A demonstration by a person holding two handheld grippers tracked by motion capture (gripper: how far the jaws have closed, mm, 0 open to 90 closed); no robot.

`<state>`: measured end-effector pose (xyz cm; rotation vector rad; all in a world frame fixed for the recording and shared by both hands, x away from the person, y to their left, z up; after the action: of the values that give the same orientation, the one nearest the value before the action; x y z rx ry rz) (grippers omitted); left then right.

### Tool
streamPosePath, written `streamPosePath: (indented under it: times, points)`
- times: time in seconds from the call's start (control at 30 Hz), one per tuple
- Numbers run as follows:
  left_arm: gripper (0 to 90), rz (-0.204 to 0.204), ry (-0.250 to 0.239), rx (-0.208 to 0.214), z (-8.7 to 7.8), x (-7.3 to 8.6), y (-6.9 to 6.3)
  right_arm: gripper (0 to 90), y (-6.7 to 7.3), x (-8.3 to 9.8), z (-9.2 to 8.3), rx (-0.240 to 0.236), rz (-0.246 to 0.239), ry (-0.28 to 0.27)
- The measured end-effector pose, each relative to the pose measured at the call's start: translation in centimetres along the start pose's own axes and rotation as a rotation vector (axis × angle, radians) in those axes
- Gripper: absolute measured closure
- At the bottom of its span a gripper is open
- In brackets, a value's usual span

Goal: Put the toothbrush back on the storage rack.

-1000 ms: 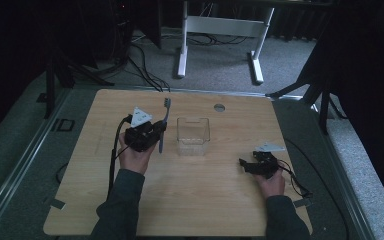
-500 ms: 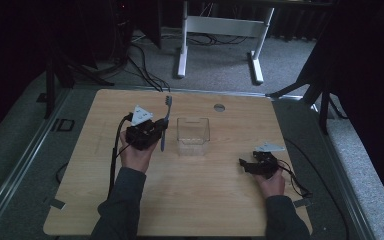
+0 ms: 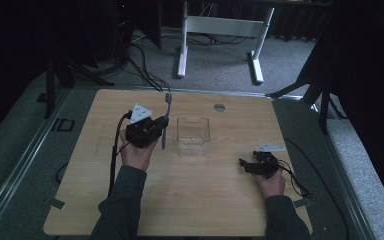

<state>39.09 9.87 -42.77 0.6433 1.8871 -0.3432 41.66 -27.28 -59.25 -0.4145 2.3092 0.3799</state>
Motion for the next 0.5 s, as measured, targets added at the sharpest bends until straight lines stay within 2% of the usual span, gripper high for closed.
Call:
streamPosePath:
  times: [0.23, 0.5]
  points:
    - [81.4, -0.001, -0.007, 0.011, 0.13, -0.42, -0.17, 27.6, -0.01, 0.0, 0.0, 0.0, -0.001, 0.001]
    - [81.4, -0.016, -0.02, 0.004, 0.35, -0.83, -0.1, 27.6, -0.01, 0.0, 0.0, 0.0, -0.002, 0.0]
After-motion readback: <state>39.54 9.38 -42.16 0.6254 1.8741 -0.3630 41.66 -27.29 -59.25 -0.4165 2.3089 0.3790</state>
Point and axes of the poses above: each handheld gripper's, and its own axes: z roughly forward along the jaws, x roughly out of its underside, y roughly to its left, the point moved 5 cm from there along z, roughly forward along the jaws, and after that the axes turned 11 degrees about z, right-handed, at the moved point
